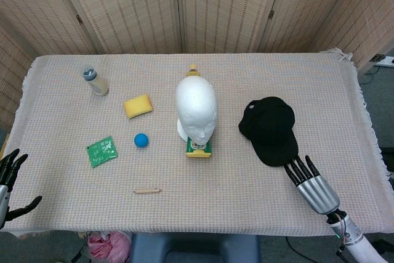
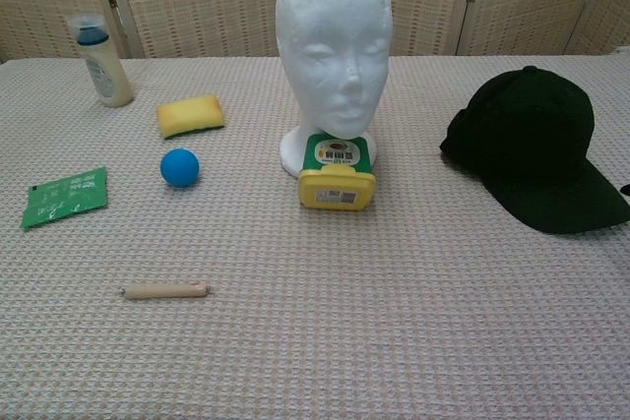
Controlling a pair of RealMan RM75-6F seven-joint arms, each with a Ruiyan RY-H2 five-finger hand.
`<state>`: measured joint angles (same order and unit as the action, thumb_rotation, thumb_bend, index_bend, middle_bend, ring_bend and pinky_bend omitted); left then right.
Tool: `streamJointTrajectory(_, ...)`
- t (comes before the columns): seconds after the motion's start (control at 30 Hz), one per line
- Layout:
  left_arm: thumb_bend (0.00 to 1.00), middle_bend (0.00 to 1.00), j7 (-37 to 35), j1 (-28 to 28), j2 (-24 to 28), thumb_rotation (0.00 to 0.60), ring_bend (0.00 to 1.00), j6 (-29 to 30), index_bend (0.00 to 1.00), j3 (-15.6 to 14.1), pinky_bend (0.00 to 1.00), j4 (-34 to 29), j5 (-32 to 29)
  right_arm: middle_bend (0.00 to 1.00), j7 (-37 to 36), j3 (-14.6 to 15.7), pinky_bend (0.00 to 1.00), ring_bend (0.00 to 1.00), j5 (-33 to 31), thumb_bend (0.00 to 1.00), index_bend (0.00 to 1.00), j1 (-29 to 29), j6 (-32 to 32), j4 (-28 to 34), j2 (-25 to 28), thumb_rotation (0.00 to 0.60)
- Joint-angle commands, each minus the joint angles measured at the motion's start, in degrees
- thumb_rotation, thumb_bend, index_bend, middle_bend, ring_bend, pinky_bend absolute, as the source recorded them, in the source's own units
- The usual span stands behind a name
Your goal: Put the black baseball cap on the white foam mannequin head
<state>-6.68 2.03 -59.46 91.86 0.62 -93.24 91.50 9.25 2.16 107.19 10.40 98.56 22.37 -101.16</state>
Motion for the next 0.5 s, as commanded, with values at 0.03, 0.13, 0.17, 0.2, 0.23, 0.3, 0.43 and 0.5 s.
streamJointTrajectory(0.03, 0.20, 0.00, -0.1, 0.1, 0.1, 0.600, 0.00, -0.3, 0.01, 0.0, 0.17, 0.1, -0.2, 0.26, -6.6, -1.3, 0.28, 0.17, -3.2, 0.22, 0.23, 0.4, 0.3, -8.2, -6.2, 0.600)
streamJointTrajectory(0.13, 0.20, 0.00, -0.4, 0.3, 0.2, 0.600, 0.00, -0.7, 0.01, 0.1, 0.17, 0.1, -0.4, 0.27, -8.1, -1.3, 0.30, 0.18, -4.1, 0.22, 0.25, 1.0, -0.9, -11.6, -8.5, 0.600)
streamJointTrajectory(0.17, 0.20, 0.00, -0.5, 0.3, 0.3, 0.600, 0.00, -0.7, 0.01, 0.1, 0.17, 0.0, -0.3, 0.27, -8.2, -1.1, 0.30, 0.19, -4.3, 0.23, 0.25, 1.4, -1.1, -12.5, -9.1, 0.600)
streamJointTrajectory(0.2, 0.20, 0.00, -0.7, 0.2, 0.3, 0.600, 0.00, -0.6, 0.01, 0.1, 0.17, 0.0, -0.3, 0.27, -8.1, -1.0, 0.30, 0.19, -4.3, 0.23, 0.25, 1.7, -1.2, -13.1, -9.5, 0.600)
streamJointTrajectory(0.23, 0.20, 0.00, -0.8, 0.2, 0.4, 0.600, 0.00, -0.6, 0.01, 0.1, 0.17, 0.0, -0.2, 0.27, -7.8, -0.8, 0.30, 0.19, -4.4, 0.22, 0.25, 2.1, -1.3, -13.6, -9.7, 0.600)
streamJointTrajectory(0.3, 0.20, 0.00, -1.0, 0.1, 0.4, 0.600, 0.00, -0.4, 0.01, 0.0, 0.17, 0.0, 0.0, 0.27, -7.1, -0.4, 0.30, 0.19, -4.5, 0.23, 0.25, 2.9, -1.8, -14.4, -10.0, 0.600)
streamJointTrajectory(0.43, 0.20, 0.00, -1.4, 0.0, 0.6, 0.600, 0.00, -0.2, 0.01, -0.1, 0.17, 0.0, 0.4, 0.27, -5.0, 0.4, 0.30, 0.19, -4.6, 0.23, 0.25, 4.5, -2.3, -15.3, -10.3, 0.600)
streamJointTrajectory(0.5, 0.20, 0.00, -1.6, -0.1, 0.7, 0.600, 0.00, 0.0, 0.01, -0.3, 0.17, 0.0, 0.8, 0.27, -3.9, 0.8, 0.30, 0.19, -4.6, 0.23, 0.25, 5.0, -2.6, -15.5, -10.4, 0.600)
